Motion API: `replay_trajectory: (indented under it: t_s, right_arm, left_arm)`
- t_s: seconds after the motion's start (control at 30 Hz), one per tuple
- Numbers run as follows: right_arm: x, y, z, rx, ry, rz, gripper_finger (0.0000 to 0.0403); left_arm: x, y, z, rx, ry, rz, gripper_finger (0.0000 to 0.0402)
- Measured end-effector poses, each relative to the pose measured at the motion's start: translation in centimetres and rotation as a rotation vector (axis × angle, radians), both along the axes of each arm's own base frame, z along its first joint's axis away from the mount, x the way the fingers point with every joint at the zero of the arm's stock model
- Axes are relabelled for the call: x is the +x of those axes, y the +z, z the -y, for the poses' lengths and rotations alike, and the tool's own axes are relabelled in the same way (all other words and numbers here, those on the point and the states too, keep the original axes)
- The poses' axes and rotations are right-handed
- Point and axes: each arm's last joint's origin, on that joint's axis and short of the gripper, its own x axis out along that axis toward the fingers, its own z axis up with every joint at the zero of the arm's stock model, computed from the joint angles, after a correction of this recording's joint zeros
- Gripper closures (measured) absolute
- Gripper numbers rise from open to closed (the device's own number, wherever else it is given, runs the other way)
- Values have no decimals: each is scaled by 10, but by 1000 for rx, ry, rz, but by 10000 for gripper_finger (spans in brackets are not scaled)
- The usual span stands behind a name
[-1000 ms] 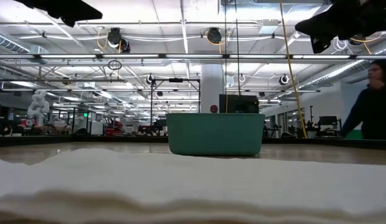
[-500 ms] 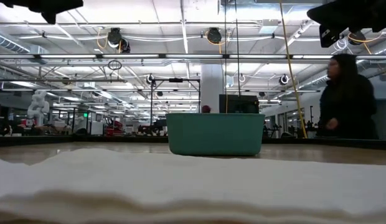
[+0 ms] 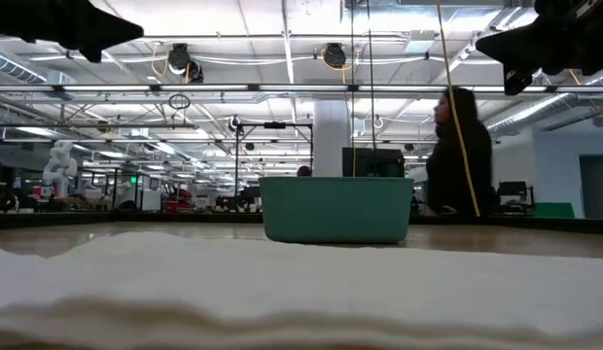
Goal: Pick and placing Produce into tupperware
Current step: Return to Home Position
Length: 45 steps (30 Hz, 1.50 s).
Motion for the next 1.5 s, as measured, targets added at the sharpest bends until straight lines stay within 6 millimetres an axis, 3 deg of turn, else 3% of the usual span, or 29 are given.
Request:
replay_trajectory:
  t_s: [0.3, 0.47, 1.13, 1.37, 1.5]
  right_arm:
    - [1, -17, -2, 20, 74, 29, 403]
    - [5, -30, -2, 25, 75, 67, 403]
    - [6, -35, -4, -12, 143, 44, 403]
    - [6, -34, -4, -9, 140, 49, 403]
    - [6, -35, -4, 13, 141, 47, 403]
  left_arm:
    - [11, -17, 5, 0, -181, 72, 376]
    - [14, -25, 3, -8, -157, 100, 376]
    - [24, -69, -1, -56, -171, -12, 376]
    - [27, -86, 0, -63, -205, 46, 376]
    - [27, -86, 1, -67, -237, 55, 376]
